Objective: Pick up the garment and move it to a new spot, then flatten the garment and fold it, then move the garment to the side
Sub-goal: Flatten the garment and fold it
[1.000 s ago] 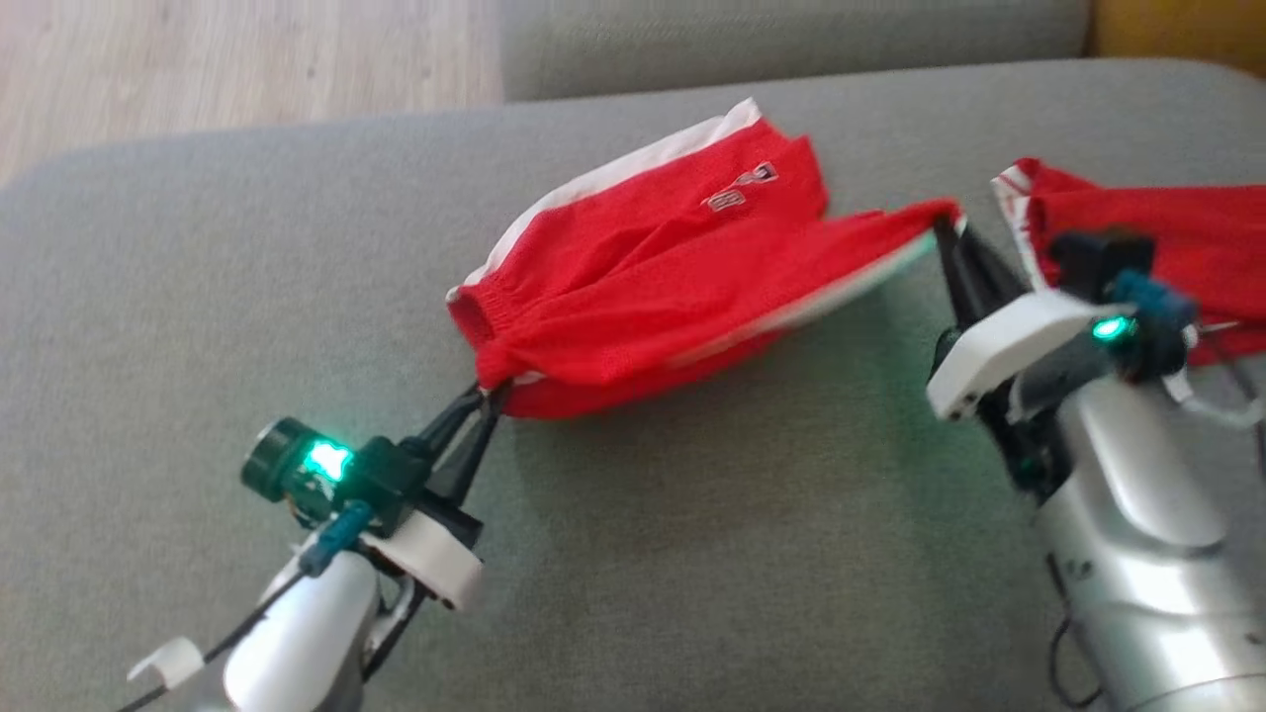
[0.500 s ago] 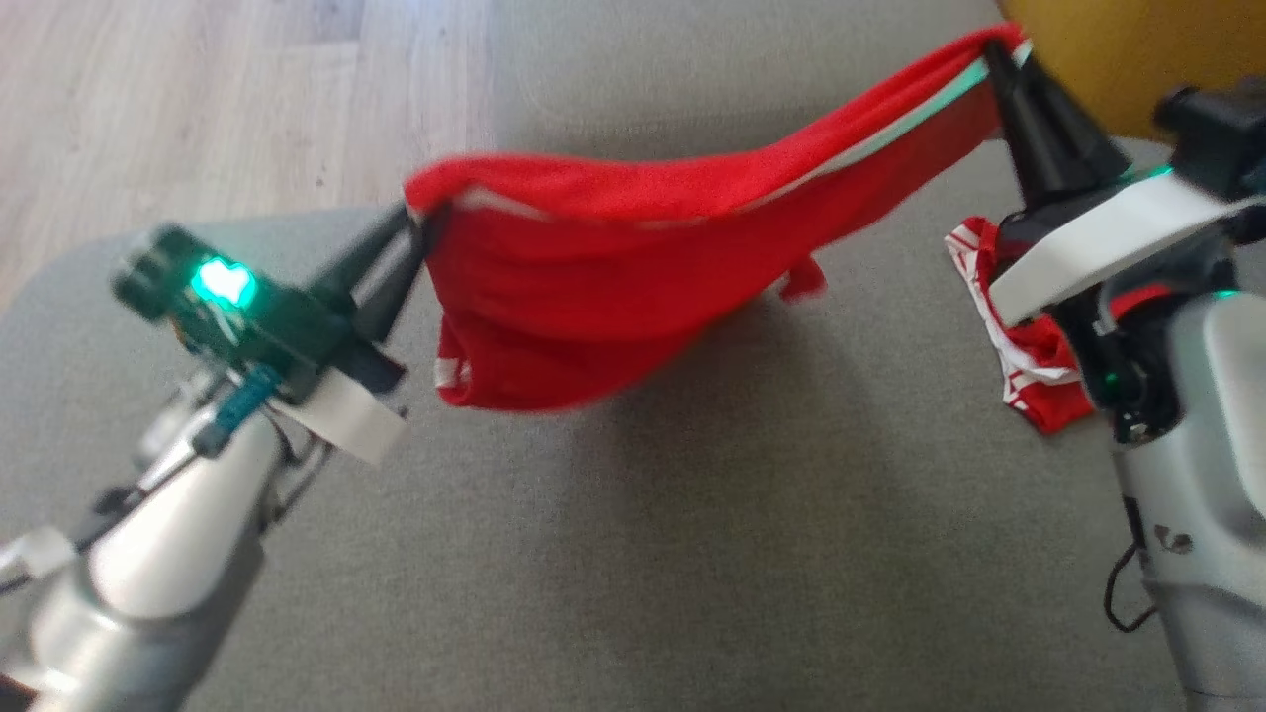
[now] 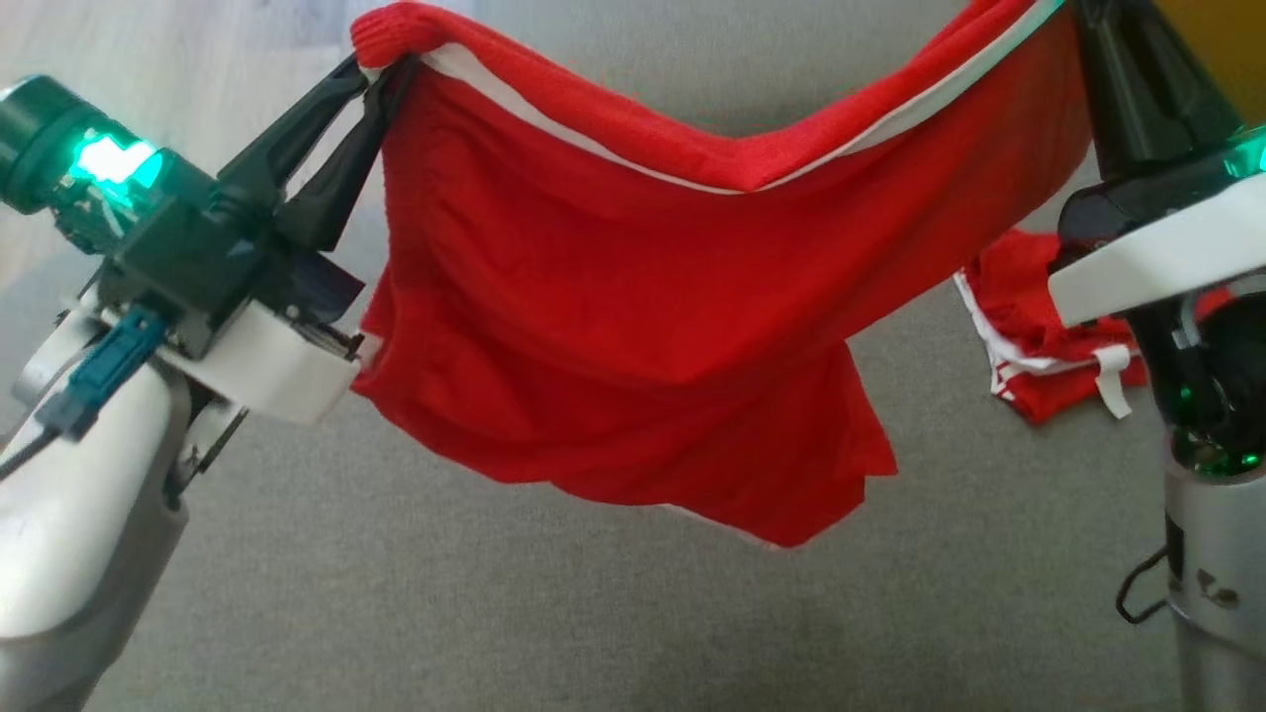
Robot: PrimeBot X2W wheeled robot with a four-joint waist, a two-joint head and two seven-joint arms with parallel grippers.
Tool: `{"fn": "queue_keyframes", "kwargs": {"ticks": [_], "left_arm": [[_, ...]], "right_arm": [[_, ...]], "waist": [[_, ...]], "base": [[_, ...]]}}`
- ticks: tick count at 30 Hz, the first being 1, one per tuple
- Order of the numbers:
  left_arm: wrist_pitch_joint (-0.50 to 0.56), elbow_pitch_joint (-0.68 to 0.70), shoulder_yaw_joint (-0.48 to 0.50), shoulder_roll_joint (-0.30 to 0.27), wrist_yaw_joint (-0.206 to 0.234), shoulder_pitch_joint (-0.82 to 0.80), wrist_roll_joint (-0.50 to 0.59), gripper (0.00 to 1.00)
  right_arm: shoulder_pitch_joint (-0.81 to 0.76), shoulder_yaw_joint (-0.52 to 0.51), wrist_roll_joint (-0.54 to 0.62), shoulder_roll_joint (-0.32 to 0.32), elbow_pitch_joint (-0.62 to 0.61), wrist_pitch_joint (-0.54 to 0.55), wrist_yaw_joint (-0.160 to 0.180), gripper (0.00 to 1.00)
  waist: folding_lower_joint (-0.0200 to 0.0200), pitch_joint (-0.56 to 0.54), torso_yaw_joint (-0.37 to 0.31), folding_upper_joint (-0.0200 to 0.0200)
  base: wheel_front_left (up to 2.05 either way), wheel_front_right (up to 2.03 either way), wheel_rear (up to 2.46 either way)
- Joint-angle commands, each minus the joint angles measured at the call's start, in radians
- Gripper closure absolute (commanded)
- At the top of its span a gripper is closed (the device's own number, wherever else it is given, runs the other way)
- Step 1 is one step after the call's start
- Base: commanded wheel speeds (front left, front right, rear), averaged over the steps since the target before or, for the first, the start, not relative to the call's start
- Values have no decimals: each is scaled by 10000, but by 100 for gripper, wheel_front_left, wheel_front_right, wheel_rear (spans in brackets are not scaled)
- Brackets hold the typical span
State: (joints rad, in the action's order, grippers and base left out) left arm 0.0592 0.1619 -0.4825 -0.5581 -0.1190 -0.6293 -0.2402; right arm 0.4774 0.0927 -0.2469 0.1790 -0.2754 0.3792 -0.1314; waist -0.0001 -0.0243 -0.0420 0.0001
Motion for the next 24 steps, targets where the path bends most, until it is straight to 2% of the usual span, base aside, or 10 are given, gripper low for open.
{"fn": "queue_keyframes", "kwargs": {"ticks": [1, 4, 6, 10, 13, 17, 19, 20, 24], "left_arm": [[183, 169, 495, -447, 62, -732, -132, 100], [386, -218, 332, -375, -15, -1293, -512, 100], [484, -850, 141, -330, -62, -1913, -731, 100], [240, -2650, -441, -226, -107, -3882, -861, 100], [-441, -4254, -825, -93, -112, -5535, -919, 100], [-1545, -6179, -1150, 340, -114, -7293, -994, 100], [-2059, -7035, -1374, 567, -115, -7736, -1057, 100], [-2059, -7035, -1374, 567, -115, -7736, -1057, 100], [-2980, -8657, -2024, 1144, -115, -7653, -1389, 100]], "right_arm": [[398, 114, 123, -83, -283, 189, 7, 100], [1015, 177, 79, -201, 133, 373, 7, 100], [1700, 194, -172, -371, 833, 371, 7, 100], [3768, 638, 50, -25, 2719, -184, 7, 100], [5573, 992, 366, 43, 4491, -1083, 7, 100], [7594, 900, 887, -205, 6902, -2470, 7, 100], [8116, 845, 1120, -390, 7964, -3064, 7, 100], [8116, 845, 1120, -390, 7964, -3064, 7, 100], [8284, 1122, 1410, -678, 10214, -4049, 7, 100]], "waist": [[1, 406, -18, -1], [1, 1205, -36, -1], [1, 1722, -56, -1], [1, 2809, -15, -1], [1, 3421, -52, -1], [1, 4094, 14, -1], [1, 4264, 66, -1], [1, 4264, 66, -1], [1, 4418, 240, -1]], "base": [[0, 0, 0], [0, 0, 0], [0, 0, 0], [0, 0, 0], [0, 0, 0], [0, 0, 0], [0, 0, 0], [0, 0, 0], [0, 0, 0]]}}
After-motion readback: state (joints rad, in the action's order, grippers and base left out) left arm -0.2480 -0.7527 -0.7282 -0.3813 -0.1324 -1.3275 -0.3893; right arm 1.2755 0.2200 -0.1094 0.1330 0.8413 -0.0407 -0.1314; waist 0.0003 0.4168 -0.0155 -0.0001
